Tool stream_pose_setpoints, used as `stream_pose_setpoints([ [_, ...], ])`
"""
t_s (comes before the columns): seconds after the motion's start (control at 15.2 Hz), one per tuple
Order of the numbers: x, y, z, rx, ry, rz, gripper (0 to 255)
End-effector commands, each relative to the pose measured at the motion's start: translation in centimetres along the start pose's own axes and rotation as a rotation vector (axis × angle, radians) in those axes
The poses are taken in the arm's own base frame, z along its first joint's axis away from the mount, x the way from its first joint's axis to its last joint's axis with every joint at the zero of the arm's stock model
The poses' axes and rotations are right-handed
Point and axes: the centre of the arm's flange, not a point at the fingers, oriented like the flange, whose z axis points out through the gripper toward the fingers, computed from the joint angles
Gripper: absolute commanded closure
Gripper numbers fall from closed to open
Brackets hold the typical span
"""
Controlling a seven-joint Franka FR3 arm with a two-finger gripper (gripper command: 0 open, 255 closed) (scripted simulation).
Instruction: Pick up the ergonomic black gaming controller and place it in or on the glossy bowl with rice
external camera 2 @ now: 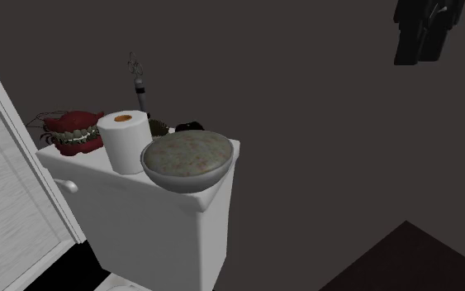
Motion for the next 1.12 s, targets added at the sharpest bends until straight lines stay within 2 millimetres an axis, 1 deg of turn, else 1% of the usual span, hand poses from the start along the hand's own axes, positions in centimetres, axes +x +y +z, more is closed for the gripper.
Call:
stream_pose_setpoints([
  [0.0, 0.0, 0.0, 0.0, 0.000, 0.000, 0.000, 0],
  [0.26, 4.7, -0.5, 1.6, -0.038, 0.016, -0.105, 0],
  [0.53, 9.4, -1.4, 3.2, -0.076, 0.033, -0.209, 0],
  [0.79, 14.0, -2.7, 4.7, -0.114, 0.049, -0.314, 0],
  [1.06, 18.5, -4.5, 6.2, -0.151, 0.065, -0.418, 0],
])
